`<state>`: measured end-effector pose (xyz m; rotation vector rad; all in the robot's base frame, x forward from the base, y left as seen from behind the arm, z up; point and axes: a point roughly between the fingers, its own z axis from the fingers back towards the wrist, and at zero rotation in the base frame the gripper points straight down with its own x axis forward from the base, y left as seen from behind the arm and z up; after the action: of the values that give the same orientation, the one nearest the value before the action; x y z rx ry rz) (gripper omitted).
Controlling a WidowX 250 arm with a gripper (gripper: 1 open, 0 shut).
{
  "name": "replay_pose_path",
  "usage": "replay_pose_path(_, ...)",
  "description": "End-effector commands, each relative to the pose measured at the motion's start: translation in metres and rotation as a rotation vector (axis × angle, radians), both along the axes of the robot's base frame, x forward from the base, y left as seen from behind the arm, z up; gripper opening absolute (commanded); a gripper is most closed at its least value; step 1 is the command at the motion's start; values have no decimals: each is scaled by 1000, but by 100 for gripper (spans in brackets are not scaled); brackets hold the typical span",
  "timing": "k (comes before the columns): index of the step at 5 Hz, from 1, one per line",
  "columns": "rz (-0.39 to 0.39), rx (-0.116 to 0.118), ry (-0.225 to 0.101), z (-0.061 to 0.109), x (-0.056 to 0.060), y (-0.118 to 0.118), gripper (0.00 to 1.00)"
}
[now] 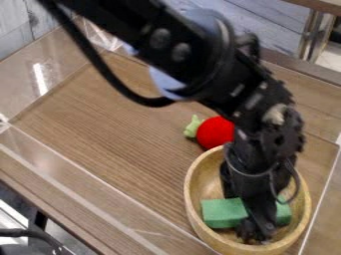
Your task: Remove the green stick from the brown bowl and put it on the table
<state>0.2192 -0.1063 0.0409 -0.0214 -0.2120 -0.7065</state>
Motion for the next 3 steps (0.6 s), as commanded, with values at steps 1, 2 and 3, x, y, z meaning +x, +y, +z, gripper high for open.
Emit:
replay_pose_path(1,-38,-33,-53,27,4,11,100)
replay_pose_path(2,-50,-51,-40,15,12,-7,100)
replay_pose_path(3,-67,-54,-27,7,20,-27,100)
